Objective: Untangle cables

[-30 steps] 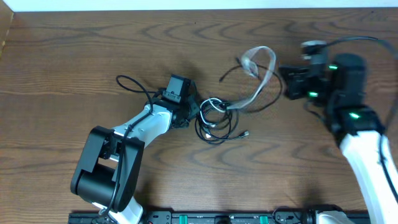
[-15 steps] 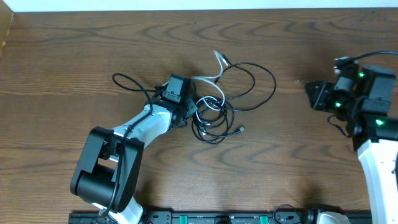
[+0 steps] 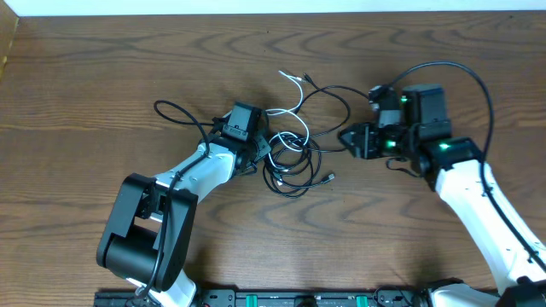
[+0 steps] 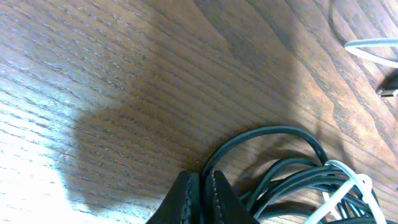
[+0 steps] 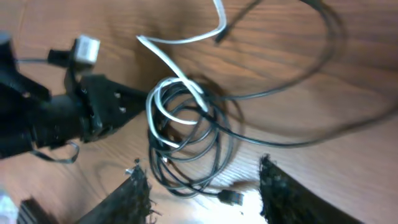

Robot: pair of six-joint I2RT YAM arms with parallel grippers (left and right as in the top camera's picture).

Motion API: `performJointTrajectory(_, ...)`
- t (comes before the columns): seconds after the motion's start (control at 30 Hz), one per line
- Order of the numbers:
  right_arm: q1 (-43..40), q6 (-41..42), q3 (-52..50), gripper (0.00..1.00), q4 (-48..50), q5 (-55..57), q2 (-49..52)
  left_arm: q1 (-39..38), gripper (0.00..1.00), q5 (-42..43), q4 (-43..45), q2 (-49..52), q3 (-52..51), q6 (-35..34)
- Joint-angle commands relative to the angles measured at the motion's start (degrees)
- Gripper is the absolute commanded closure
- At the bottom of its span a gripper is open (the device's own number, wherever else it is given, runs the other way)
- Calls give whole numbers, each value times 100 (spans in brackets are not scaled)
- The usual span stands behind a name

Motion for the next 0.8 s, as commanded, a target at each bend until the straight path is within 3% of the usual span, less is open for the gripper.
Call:
performJointTrajectory(0.0,271,105,-31,40,216,-85,48,31,92,-221,-127,83,-46,55)
performJointTrajectory(0.1,404,144,-31,34,518,-87,48,31,92,-221,-149,83,-46,55)
performJointTrajectory(0.17,439,435,-31,13,680,-85,48,31,92,-221,-173,83,-48,55)
performJointTrajectory(0.23,448,671,-31,2,789,-83,48,31,92,-221,-223,83,-52,55)
performJointTrajectory(0.3,455,743,-31,2,894,-79,48,31,92,-221,-284,83,-52,55)
performJointTrajectory(0.43,457,748,-31,34,1023,247,48,31,92,-221,-321,83,-57,55)
performJointTrajectory(0.5,457,748,-31,70,1019,339,50,31,92,-221,-319,83,-57,55)
performJointTrajectory(0.53,457,745,-31,78,1016,367,50,31,92,-221,-319,83,-57,55)
performJointTrajectory(0.67,461,734,-35,97,970,420,61,31,92,-216,-319,83,-57,52)
performJointTrajectory(0.77,520,627,-35,99,907,437,94,31,92,-66,-247,83,-57,50)
